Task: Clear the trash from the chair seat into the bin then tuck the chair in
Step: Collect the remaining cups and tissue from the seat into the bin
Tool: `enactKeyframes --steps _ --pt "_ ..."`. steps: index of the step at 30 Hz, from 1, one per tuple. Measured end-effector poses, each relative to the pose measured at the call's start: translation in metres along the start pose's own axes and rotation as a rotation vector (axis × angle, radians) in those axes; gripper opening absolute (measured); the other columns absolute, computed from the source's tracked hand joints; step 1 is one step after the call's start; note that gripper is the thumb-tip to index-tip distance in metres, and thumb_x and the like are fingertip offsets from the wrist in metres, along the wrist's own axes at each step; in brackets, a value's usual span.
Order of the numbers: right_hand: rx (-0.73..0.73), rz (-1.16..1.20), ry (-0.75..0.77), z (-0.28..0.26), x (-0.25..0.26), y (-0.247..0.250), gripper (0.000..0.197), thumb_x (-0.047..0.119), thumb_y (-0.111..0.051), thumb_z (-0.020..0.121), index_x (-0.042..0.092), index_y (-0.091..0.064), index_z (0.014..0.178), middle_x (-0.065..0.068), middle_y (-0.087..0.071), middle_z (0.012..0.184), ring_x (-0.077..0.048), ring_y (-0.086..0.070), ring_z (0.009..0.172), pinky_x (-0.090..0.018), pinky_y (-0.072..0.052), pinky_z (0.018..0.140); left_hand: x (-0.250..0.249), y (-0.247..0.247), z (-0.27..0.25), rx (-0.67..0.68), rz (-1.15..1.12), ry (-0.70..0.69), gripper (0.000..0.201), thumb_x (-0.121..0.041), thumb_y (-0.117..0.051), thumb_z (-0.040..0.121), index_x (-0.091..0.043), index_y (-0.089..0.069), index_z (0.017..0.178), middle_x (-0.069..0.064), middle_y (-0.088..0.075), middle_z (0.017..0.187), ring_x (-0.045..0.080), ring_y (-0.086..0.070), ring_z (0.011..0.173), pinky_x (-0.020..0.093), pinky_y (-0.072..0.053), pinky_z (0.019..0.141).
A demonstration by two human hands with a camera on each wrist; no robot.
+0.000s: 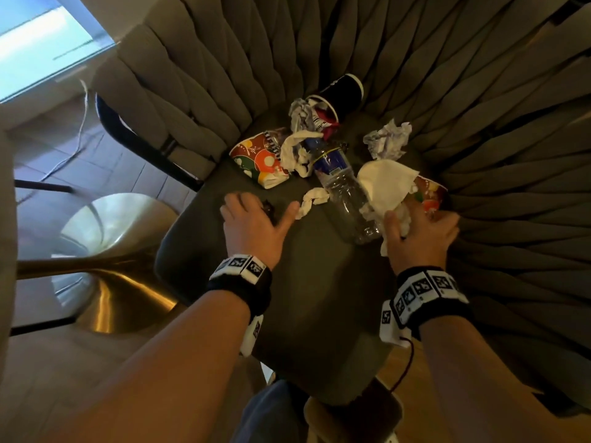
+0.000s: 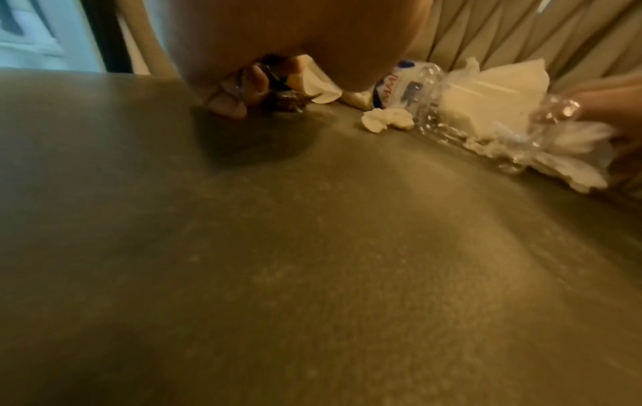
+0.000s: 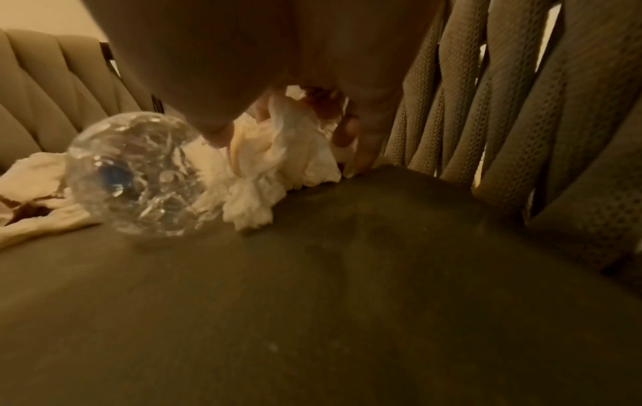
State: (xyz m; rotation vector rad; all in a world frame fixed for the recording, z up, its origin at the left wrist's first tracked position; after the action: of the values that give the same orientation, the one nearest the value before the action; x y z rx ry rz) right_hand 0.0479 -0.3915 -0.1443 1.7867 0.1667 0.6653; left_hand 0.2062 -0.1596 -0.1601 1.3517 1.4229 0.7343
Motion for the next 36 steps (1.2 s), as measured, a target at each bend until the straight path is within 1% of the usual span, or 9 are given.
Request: enactKeyframes --steps 8,12,14,18,21,24,29,33,36 --pt "0.023 0.146 0.035 -0.007 0.004 -0.004 0.021 0.023 -0.067 0.084 0.014 -0.058 0.101 -0.009 -0.030 0.129 -0.024 -0.050 0.104 -0.025 -0.044 0.085 -0.032 -0.023 -0.008 0.150 -0.139 -0.265 0.032 -0.013 -0.060 0.094 -0.008 -0.051 0.124 0.012 -0.046 0.134 0.029 -0.046 0.124 0.037 -0.041 0.105" --pt "-0.052 0.256 -0.037 -0.024 -0.003 0.011 0.018 0.014 -0.061 0.086 0.009 -0.051 0.101 -0.011 -0.045 0.119 -0.019 -0.051 0.092 -0.028 -0.046 0.073 -0.035 -0.009 -0.014 0.077 -0.359 -0.267 0.014 -0.008 -0.052 0.097 -0.011 -0.051 0.110 0.007 -0.056 0.111 0.023 -0.054 0.101 0.042 -0.051 0.089" --pt "-0.042 0.353 -0.102 -0.035 -0.007 0.016 0.019 0.011 -0.056 0.088 0.016 -0.049 0.104 -0.007 -0.051 0.115 -0.018 -0.054 0.096 -0.036 -0.052 0.078 -0.041 -0.005 -0.013 0.029 -0.424 -0.277 0.020 -0.010 -0.047 0.100 -0.015 -0.050 0.119 0.007 -0.056 0.117 0.022 -0.054 0.106 0.038 -0.051 0.088" --pt "0.032 0.298 0.000 -0.059 0.000 0.014 0.038 0.007 -0.048 0.092 0.026 -0.052 0.125 -0.004 -0.045 0.124 -0.009 -0.045 0.101 -0.026 -0.044 0.082 -0.052 -0.021 -0.005 0.053 -0.309 -0.311 0.035 -0.020 -0.043 0.103 -0.017 -0.047 0.137 0.014 -0.047 0.132 0.027 -0.049 0.115 0.040 -0.048 0.096" --pt "0.123 0.186 0.113 -0.064 0.010 -0.003 0.036 0.031 -0.042 0.096 0.034 -0.047 0.132 -0.005 -0.038 0.122 -0.012 -0.043 0.103 -0.030 -0.046 0.089 -0.050 -0.035 -0.006 0.054 -0.123 -0.367 0.042 -0.038 -0.042 0.103 -0.016 -0.047 0.138 0.015 -0.044 0.129 0.028 -0.047 0.111 0.040 -0.047 0.092" --pt "0.217 0.053 0.109 -0.063 0.006 -0.025 0.046 0.052 -0.042 0.092 0.035 -0.039 0.135 -0.008 -0.033 0.125 -0.020 -0.038 0.116 -0.035 -0.043 0.095 -0.046 -0.041 -0.010 0.052 -0.024 -0.435 0.041 -0.034 -0.052 0.100 -0.015 -0.049 0.136 0.017 -0.044 0.133 0.032 -0.048 0.114 0.043 -0.048 0.093" --pt "0.242 -0.016 0.105 -0.072 -0.004 -0.037 0.057 0.036 -0.061 0.089 0.009 -0.042 0.134 -0.025 -0.035 0.136 -0.040 -0.038 0.125 -0.053 -0.037 0.106 -0.039 -0.033 -0.017 0.100 -0.204 -0.420 0.029 -0.023 -0.046 0.103 -0.012 -0.052 0.130 0.011 -0.045 0.134 0.026 -0.052 0.116 0.033 -0.046 0.097" --pt "0.328 0.252 -0.187 -0.080 -0.020 -0.041 0.065 0.016 -0.067 0.084 0.009 -0.036 0.140 -0.019 -0.045 0.140 -0.036 -0.046 0.128 -0.042 -0.038 0.104 -0.044 -0.032 -0.026 0.164 -0.284 -0.410 0.044 -0.047 -0.034 0.104 -0.029 -0.042 0.143 0.007 -0.042 0.132 0.018 -0.048 0.113 0.035 -0.048 0.091" --pt "0.416 0.206 -0.189 -0.081 -0.020 -0.036 0.070 0.010 -0.067 0.085 0.011 -0.029 0.144 -0.017 -0.038 0.147 -0.033 -0.040 0.134 -0.038 -0.035 0.106 -0.045 -0.037 -0.029 0.143 -0.175 -0.446 0.044 -0.046 -0.033 0.104 -0.020 -0.057 0.131 0.010 -0.044 0.128 0.023 -0.051 0.110 0.038 -0.050 0.091"
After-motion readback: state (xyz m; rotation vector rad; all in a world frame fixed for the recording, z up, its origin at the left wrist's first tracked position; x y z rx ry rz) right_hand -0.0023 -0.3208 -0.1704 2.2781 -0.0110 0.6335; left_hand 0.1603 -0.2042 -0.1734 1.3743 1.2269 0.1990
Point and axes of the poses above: each hand's wrist, its own z-axis towards the middle knuckle, its own y-axis out of the back of the hand, x = y × z, the point moved 5 cm from there along z, towards the middle knuckle
